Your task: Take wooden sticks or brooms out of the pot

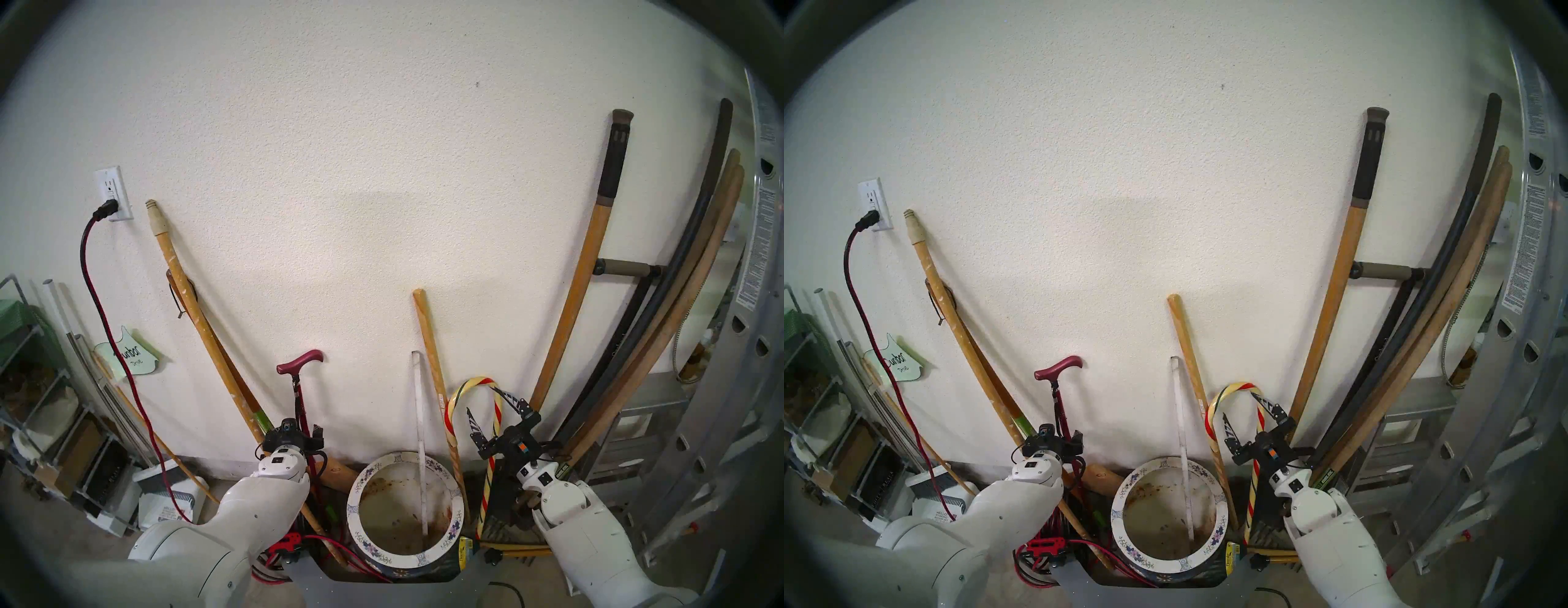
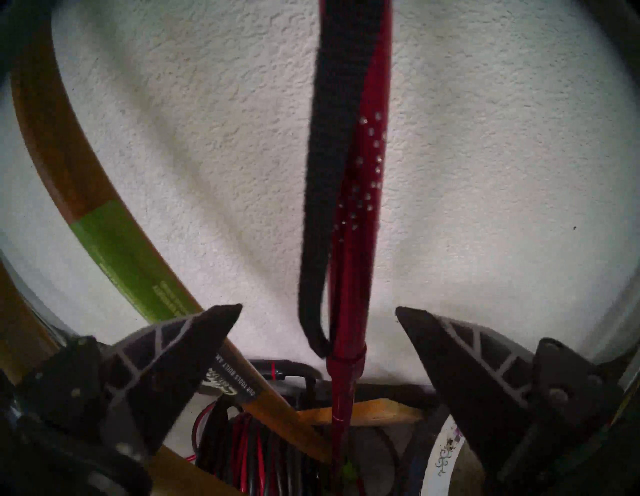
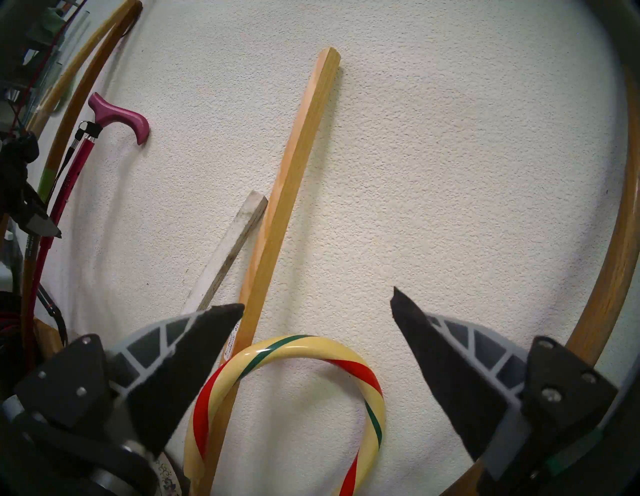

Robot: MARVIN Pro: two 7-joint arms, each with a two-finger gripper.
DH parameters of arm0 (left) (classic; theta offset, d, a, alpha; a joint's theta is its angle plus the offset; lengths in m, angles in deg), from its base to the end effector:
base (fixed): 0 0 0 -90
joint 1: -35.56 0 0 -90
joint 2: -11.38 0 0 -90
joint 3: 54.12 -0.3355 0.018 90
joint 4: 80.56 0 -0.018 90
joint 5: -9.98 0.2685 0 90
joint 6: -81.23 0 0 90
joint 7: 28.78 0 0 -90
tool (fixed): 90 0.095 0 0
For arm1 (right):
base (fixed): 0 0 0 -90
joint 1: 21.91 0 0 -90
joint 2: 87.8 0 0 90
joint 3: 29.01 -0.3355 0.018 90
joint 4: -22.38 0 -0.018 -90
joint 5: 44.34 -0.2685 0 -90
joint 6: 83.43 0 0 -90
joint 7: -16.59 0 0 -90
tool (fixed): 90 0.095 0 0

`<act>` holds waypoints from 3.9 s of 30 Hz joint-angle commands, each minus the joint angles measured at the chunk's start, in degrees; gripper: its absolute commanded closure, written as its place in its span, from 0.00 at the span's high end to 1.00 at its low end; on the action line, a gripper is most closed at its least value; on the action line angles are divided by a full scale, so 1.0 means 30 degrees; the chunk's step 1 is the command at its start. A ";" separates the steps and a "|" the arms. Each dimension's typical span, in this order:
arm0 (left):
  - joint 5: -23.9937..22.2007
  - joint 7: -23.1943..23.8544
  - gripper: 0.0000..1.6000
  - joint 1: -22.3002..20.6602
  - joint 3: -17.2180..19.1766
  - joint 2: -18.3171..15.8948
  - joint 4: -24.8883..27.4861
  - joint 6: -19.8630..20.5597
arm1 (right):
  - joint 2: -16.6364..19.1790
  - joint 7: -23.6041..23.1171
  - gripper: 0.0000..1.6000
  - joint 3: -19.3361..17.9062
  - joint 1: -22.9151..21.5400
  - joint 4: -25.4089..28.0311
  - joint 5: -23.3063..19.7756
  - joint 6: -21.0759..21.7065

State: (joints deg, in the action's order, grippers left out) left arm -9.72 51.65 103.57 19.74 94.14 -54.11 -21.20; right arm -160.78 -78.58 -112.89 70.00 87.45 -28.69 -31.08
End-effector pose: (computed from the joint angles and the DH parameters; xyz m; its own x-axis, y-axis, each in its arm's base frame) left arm 0.4073 0.0557 -0.5451 0.5036 0.0372 0.8632 0.1604 -0.9857 -0.0510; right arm 0.3247 -0.0734 -0.4573 -0.2255 0.4571 0.8604 0.3169 -0.8007 0.5084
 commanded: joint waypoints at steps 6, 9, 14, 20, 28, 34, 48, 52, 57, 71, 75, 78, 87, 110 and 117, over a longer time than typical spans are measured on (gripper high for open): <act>0.0569 -0.2094 1.00 -0.1876 -0.0047 0.0788 -0.2128 0.0307 | 0.0013 -0.0037 1.00 -0.0013 0.0008 0.0059 -0.0047 0.0035; 0.0722 -0.2708 1.00 -0.2502 -0.0037 0.1020 -0.3250 0.0110 | 0.0013 -0.0035 1.00 -0.0012 0.0007 0.0057 -0.0046 0.0033; 0.1031 -0.4110 1.00 -0.3290 -0.0033 0.1286 -0.4365 0.0366 | 0.0012 -0.0030 1.00 -0.0012 0.0005 0.0053 -0.0041 0.0028; 0.1204 -0.3942 1.00 -0.3256 -0.0078 0.1357 -0.4349 -0.0394 | 0.0013 -0.0034 1.00 -0.0012 0.0006 0.0057 -0.0045 0.0032; 0.1576 -0.3516 1.00 -0.2493 -0.0354 0.1512 -0.2601 -0.0871 | 0.0012 -0.0030 1.00 -0.0012 0.0005 0.0052 -0.0041 0.0028; 0.1690 -0.2683 1.00 -0.1736 -0.0673 0.1702 -0.0409 -0.1009 | 0.0009 -0.0016 1.00 -0.0010 -0.0002 0.0039 -0.0028 0.0015; 0.2014 -0.2703 1.00 -0.0030 -0.1118 0.1805 0.3852 -0.0847 | 0.0007 -0.0006 1.00 -0.0009 -0.0006 0.0030 -0.0018 0.0007; 0.2222 -0.2890 0.00 0.0629 -0.1177 0.1347 0.5042 -0.0350 | 0.0008 -0.0008 1.00 -0.0009 -0.0005 0.0032 -0.0019 0.0008; 0.2231 -0.3119 0.00 0.1483 -0.1123 0.0937 0.6492 0.0433 | 0.0009 -0.0008 1.00 -0.0008 -0.0005 0.0033 -0.0021 0.0010; 0.2653 -0.2514 0.00 0.3865 -0.1646 -0.0689 1.0884 0.4381 | 0.0009 -0.0008 1.00 -0.0008 -0.0004 0.0034 -0.0022 0.0010; 0.2615 -0.2066 0.00 0.4705 -0.1682 -0.1565 1.2563 0.6043 | 0.0009 -0.0007 1.00 -0.0008 -0.0005 0.0032 -0.0020 0.0009; 0.2320 -0.1825 0.00 0.4990 -0.1349 -0.2155 1.3142 0.6568 | 0.0009 -0.0008 1.00 -0.0008 -0.0004 0.0033 -0.0021 0.0010; 0.1028 -0.0233 0.00 0.3478 0.0185 -0.2921 1.1426 0.9401 | 0.0009 -0.0010 1.00 -0.0008 -0.0003 0.0035 -0.0023 0.0012; 0.1224 0.1742 0.00 0.0945 -0.0650 -0.2277 0.6932 0.8509 | 0.0007 -0.0006 1.00 -0.0009 -0.0006 0.0029 -0.0017 0.0007; 0.1517 0.1972 0.00 0.0496 -0.0762 -0.2500 0.5773 0.8474 | 0.0007 -0.0002 1.00 -0.0008 -0.0008 0.0026 -0.0014 0.0004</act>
State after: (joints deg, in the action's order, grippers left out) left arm -5.58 56.94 103.62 18.40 86.94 -30.85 2.69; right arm -160.78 -78.56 -112.89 69.99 87.44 -28.68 -31.08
